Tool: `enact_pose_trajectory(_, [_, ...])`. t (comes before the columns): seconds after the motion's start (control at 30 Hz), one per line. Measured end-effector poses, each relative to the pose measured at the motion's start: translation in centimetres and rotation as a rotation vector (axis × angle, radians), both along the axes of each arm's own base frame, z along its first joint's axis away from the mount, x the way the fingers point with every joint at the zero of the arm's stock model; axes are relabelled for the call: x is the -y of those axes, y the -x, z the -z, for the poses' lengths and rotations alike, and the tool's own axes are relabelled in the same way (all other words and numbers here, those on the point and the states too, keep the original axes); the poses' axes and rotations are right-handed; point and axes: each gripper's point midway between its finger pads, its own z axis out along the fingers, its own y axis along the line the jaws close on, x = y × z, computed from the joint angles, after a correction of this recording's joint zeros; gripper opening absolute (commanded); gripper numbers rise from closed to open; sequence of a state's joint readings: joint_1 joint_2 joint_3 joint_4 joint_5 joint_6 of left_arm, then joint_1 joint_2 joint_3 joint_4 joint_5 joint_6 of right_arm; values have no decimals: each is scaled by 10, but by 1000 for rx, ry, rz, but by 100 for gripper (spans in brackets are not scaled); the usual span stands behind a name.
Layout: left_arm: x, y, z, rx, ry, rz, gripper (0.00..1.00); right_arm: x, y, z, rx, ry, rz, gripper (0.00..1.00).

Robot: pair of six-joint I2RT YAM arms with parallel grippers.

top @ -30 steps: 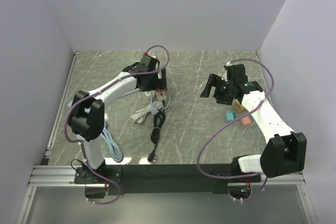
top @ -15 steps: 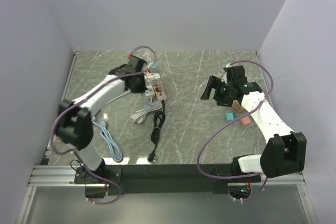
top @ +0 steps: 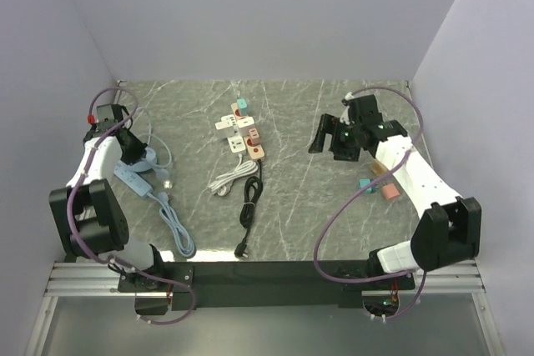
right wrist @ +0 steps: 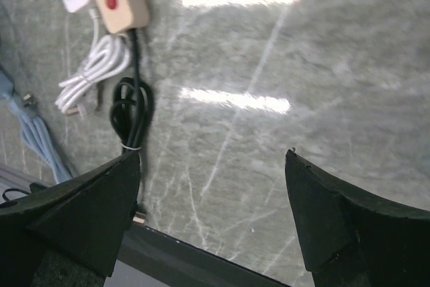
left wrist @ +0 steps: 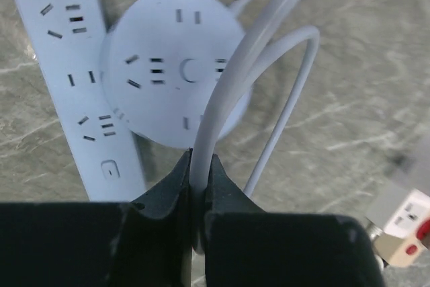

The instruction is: Pull the plug off the socket

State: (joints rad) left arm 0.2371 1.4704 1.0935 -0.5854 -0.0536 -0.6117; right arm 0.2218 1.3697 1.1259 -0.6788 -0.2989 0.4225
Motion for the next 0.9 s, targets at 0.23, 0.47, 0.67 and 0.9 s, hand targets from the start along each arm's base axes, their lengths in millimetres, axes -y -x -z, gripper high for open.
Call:
enact_pose_trajectory(0.23, [-9, -4, 33, -55, 53, -28, 34, -47, -30, -17, 42, 31, -131, 94])
enact_pose_trajectory(0.47, [-7, -11, 30, -26, 84, -36, 99, -108, -57, -12, 76, 132, -281, 94])
enact_pose_trajectory(0.67, [1, 1, 0, 49, 95, -21, 100, -143, -75, 5, 102, 218, -370, 89])
enact_pose_trajectory(0.9, [14, 17, -49, 185, 93, 14, 99, -171, -102, 33, 127, 305, -421, 85])
